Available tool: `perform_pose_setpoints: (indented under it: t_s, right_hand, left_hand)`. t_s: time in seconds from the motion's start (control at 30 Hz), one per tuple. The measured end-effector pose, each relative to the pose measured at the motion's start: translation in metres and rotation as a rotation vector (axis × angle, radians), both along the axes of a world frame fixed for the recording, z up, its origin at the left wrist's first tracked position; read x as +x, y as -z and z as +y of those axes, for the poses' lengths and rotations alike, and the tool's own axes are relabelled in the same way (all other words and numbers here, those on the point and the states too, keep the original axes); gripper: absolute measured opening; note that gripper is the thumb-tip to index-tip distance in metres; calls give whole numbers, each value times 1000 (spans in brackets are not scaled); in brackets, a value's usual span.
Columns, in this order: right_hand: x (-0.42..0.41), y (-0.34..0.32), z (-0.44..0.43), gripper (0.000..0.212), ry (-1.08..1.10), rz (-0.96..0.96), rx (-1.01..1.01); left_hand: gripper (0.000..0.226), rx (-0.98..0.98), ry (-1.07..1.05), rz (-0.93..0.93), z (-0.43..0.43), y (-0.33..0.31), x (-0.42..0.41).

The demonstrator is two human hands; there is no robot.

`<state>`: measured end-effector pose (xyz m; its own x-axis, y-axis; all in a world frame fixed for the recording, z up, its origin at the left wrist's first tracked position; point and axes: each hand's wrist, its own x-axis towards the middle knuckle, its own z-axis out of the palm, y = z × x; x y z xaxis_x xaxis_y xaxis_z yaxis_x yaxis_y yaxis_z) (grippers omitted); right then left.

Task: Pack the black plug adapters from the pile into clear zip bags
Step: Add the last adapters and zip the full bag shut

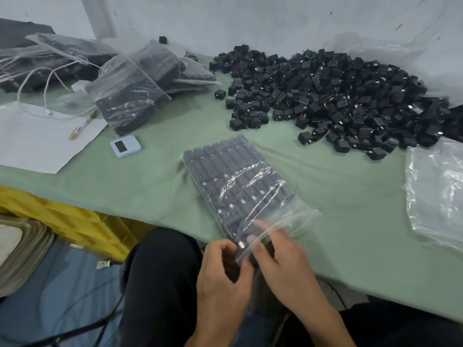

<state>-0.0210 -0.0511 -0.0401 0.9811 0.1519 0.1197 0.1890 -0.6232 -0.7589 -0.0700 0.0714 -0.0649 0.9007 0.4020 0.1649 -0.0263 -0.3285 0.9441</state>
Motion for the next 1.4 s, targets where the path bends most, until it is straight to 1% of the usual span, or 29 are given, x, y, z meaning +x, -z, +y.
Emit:
perform_pose_setpoints:
  t_s: [0.17, 0.33, 0.4, 0.47, 0.6, 0.7, 0.77, 0.9, 1.03, 1.27, 1.4]
  right_hand:
    - [2, 4, -3, 44, -23, 1, -70]
    - [5, 4, -6, 57, -89, 29, -121]
    - [6, 4, -4, 61, -86, 14, -142]
    - [3, 6, 0, 63, -69, -3, -143]
    - [-6, 9, 5, 62, 0, -16, -80]
    - [-6, 7, 5, 56, -24, -6, -124]
    - [-3, 6, 6, 56, -20, -21, -131]
    - [-2, 7, 18, 55, 100, -98, -183]
    - [-5, 14, 28, 59, 173, -249, -280]
    - [-5, 22, 30, 62, 180, -299, -276]
    - [-5, 23, 29, 53, 203, -359, -276]
  left_hand:
    - [24, 187, 30, -55, 6, -3, -3]
    - [28, 267, 80, -65, 12, -2, -4]
    - [30, 294, 92, -78, 13, 0, -4]
    - [27, 317, 87, -95, 13, 1, -4]
    - [20, 271, 81, -97, 15, 3, -2]
    - [22, 219, 101, -67, 20, 3, -2]
    - [19, 210, 118, -52, 22, 3, -3]
    - [18, 205, 145, -16, 23, 2, -5]
    - [17, 238, 168, 23, 27, 3, -3]
    - [22, 314, 284, 37, 36, -2, -2]
    - [21, 338, 330, 39, 40, -5, -1]
